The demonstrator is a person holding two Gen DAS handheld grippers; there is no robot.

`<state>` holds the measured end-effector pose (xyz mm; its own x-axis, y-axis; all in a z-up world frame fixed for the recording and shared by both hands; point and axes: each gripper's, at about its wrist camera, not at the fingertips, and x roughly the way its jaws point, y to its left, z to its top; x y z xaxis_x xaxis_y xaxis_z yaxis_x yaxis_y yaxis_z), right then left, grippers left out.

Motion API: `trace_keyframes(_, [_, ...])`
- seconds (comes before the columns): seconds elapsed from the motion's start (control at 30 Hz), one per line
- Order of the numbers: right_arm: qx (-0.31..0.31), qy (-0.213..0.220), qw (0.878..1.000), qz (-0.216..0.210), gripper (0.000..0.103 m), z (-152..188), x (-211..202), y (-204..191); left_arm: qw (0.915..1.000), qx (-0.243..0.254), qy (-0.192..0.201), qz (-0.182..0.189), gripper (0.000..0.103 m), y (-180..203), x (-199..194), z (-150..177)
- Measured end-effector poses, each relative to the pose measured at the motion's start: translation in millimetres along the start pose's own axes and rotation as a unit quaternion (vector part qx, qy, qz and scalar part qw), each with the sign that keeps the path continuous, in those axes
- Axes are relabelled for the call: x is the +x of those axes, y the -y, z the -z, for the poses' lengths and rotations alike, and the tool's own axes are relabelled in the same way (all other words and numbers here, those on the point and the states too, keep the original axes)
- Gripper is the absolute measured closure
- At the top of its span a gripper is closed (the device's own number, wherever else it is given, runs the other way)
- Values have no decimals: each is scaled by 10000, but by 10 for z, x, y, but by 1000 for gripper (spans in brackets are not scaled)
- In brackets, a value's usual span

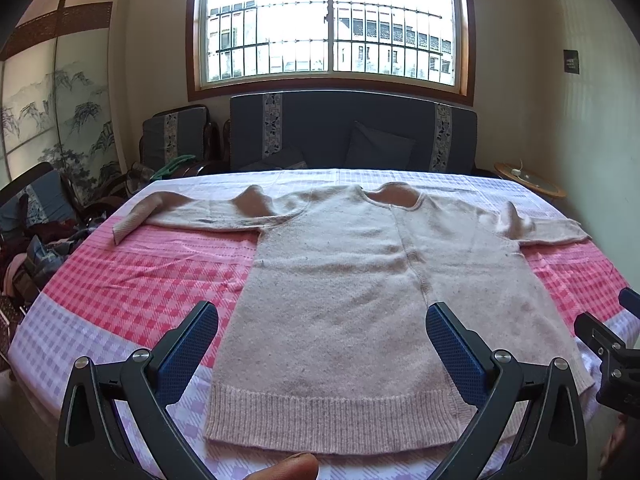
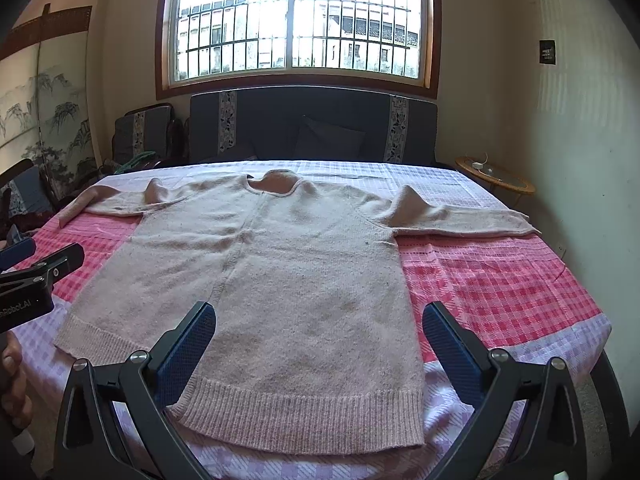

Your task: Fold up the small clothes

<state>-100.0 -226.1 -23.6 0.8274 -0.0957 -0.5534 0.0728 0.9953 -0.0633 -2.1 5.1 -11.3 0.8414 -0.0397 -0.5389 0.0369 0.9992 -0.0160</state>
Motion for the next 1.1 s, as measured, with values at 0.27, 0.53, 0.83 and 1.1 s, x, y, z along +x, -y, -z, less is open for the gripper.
trace_keyframes(0.27, [2, -50, 10000, 25, 0, 0, 15, 1, 10000, 25, -6, 22, 0, 9, 11, 21])
trace_keyframes(0.53, [-9, -89, 9999, 46, 0, 7, 37, 9, 10000, 47, -30, 45, 0, 29, 22, 36])
trace_keyframes(0.83, [28, -129, 9999, 35, 0, 16, 57, 17, 9999, 51, -86, 78, 0, 15, 43, 65])
trace_keyframes(1.1, [-10, -186, 9998, -4, 0, -7, 107, -20, 9999, 56, -118, 63, 0, 0, 87, 30])
